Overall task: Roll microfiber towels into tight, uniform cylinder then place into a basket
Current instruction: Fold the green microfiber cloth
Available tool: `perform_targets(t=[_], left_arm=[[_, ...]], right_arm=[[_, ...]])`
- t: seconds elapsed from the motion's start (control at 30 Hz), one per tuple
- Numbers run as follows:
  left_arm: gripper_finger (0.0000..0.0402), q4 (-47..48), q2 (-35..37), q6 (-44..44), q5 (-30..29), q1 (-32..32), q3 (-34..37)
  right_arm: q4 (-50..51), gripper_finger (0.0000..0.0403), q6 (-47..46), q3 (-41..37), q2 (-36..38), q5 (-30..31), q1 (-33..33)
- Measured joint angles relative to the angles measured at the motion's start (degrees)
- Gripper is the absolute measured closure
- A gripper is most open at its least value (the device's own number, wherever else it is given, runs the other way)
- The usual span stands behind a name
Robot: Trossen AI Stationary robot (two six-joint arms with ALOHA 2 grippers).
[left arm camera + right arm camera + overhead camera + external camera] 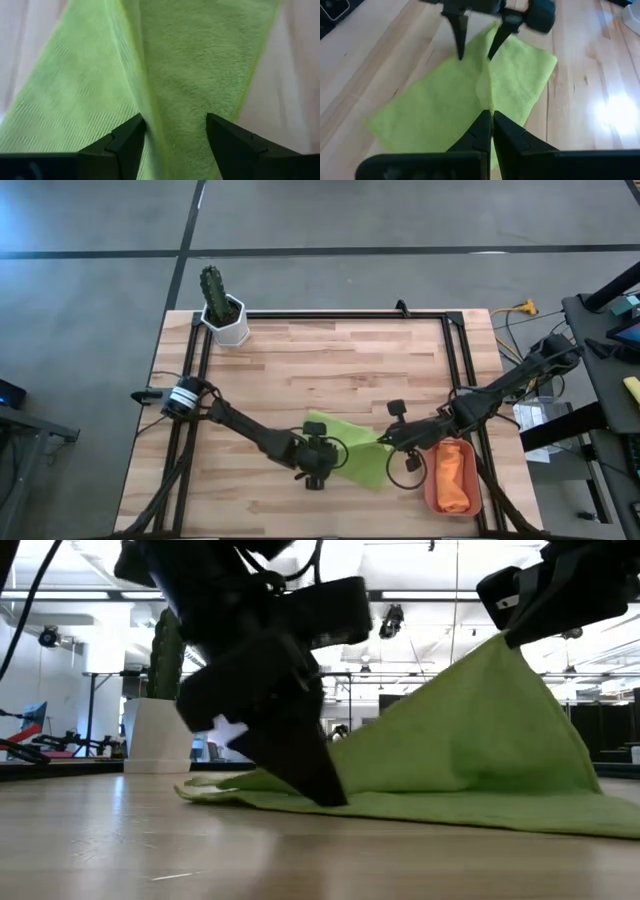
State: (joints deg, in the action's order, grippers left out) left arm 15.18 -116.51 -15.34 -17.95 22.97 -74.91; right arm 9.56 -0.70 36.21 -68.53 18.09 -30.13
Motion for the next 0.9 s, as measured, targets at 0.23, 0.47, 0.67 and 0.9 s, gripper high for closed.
perform_targets(t=[0.23, 0.47, 0.67, 0.9], left_arm=[[0.0207, 6.21, 4.99, -0.87, -2.37, 0.18, 0.06], [0.0207, 10.69, 5.84, -2.4, -2.96, 0.53, 0.17], [0.0207, 22.7, 5.38, -9.65, -3.06, 1.26, 0.39], [0.0207, 26.5, 5.51, -14.39, -5.72, 3.2, 0.39]], right_arm=[[1.06, 0.0394, -0.77, 0.0, 0.89, 0.0, -0.06], [1.18, 0.0394, -1.01, 0.0, 0.94, 0.02, -0.75], [2.03, 0.0394, -1.67, 0.0, 0.96, 0.02, -0.76], [2.09, 0.0394, -2.07, -0.06, 0.96, 0.03, -0.76]])
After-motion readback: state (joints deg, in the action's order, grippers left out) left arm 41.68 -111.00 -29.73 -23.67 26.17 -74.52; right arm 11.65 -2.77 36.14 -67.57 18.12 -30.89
